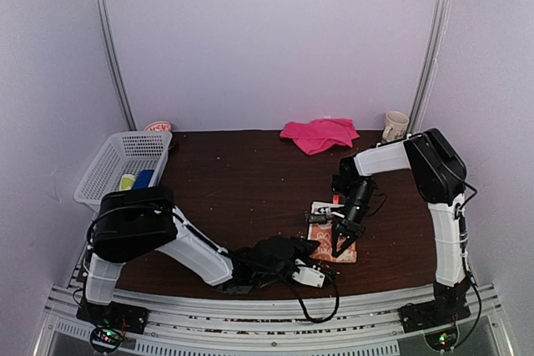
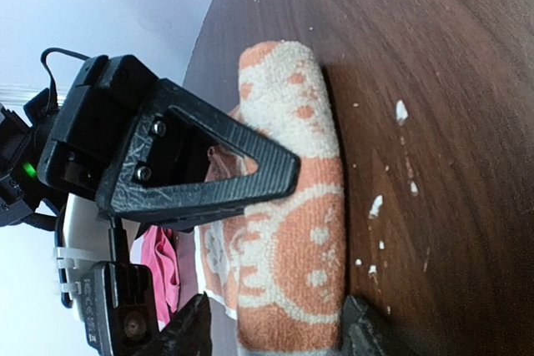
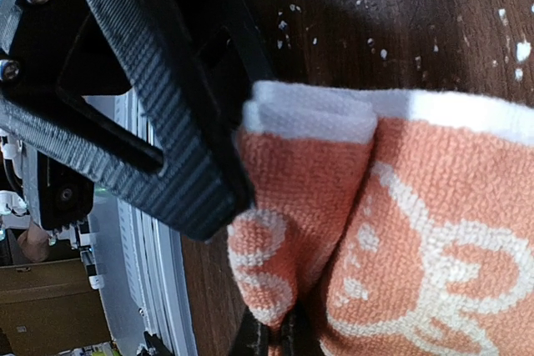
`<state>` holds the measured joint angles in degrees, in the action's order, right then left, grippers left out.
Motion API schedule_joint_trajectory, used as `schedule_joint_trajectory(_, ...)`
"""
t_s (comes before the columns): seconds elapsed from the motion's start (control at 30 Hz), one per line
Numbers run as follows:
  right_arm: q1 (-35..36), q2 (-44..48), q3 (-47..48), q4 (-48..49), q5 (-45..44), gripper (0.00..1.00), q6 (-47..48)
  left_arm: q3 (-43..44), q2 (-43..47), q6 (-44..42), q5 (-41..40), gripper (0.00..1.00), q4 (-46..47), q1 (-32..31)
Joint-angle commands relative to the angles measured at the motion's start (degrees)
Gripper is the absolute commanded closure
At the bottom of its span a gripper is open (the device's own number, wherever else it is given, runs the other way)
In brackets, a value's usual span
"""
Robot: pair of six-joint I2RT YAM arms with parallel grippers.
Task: Roll the towels
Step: Roll the towel at the center of the board.
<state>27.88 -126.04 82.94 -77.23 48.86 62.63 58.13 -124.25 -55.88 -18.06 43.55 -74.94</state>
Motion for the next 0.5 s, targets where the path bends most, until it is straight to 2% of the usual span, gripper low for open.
schedule_joint_trajectory(0.0, -0.39, -0.62, 0.03, -0.57, -0.39, 1.00, 0.49, 1.42, -3.20, -1.93, -1.84, 0.48, -1.71, 0.92)
schedule_joint_trajectory(0.27, -0.47, -0.66, 0.25, -0.63, -0.52, 1.00, 0.54, 3.03, -4.93, -3.10, -2.26, 0.70, -5.15, 1.37)
schedule_joint_trajectory(0.43, -0.53, 0.18, 0.30, -0.58, -0.88, 0.96, 0.65, 4.37, -5.57, -3.06, -1.87, 0.98, -7.66, 1.37)
schedule_joint_trajectory(0.47, -0.53, 0.39, 0.30, -0.60, -0.94, 0.94, 0.76, 4.53, -5.45, -2.95, -1.76, 1.00, -7.84, 1.37)
